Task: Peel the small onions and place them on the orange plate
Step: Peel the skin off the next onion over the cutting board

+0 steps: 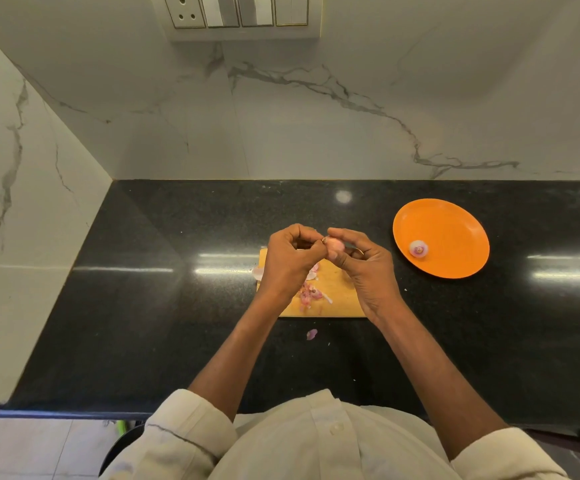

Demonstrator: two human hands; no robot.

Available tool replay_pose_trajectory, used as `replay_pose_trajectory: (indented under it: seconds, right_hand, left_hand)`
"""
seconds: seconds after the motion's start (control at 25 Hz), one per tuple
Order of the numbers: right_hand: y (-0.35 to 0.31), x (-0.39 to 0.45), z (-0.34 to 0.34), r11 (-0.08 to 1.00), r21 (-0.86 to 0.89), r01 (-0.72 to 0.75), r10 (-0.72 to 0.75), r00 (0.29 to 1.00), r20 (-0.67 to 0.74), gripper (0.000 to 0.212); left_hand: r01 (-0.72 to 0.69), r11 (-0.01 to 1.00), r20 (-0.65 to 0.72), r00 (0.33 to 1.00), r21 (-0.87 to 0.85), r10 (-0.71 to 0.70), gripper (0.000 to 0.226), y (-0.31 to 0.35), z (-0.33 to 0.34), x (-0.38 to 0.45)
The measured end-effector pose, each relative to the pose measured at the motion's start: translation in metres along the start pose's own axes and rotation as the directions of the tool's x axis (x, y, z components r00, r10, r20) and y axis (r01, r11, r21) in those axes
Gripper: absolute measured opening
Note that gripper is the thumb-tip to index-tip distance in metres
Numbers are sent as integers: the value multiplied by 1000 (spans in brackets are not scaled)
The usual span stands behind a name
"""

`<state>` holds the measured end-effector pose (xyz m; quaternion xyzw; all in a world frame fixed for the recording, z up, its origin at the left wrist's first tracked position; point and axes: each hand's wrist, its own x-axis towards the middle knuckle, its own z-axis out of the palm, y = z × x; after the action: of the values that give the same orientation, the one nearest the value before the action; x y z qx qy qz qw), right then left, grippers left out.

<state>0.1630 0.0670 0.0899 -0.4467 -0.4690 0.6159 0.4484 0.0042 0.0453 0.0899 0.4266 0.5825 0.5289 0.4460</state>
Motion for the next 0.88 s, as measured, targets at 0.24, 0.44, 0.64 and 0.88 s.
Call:
replay_pose_trajectory:
  seconds: [0.24,0.44,0.64,0.88]
  right_hand:
    - [-2,0,-2,990,130,-49,41,997,63,36]
    - [-5,4,-8,998,58,-21,17,998,65,39]
    - [-3,3,-15,998,65,-4,-1,997,74,39]
    - [-5,1,-16,971,231,-66,35,990,138,34]
  left_hand:
    - [-114,986,-1,993,122,115,7,4,-3,-2]
    - [-99,981,55,994,166,91,12,8,-9,1]
    - [-197,938,90,980,285,178,10,12,0,4]
    - [-330,857,151,944,395,294,18,11,7,4]
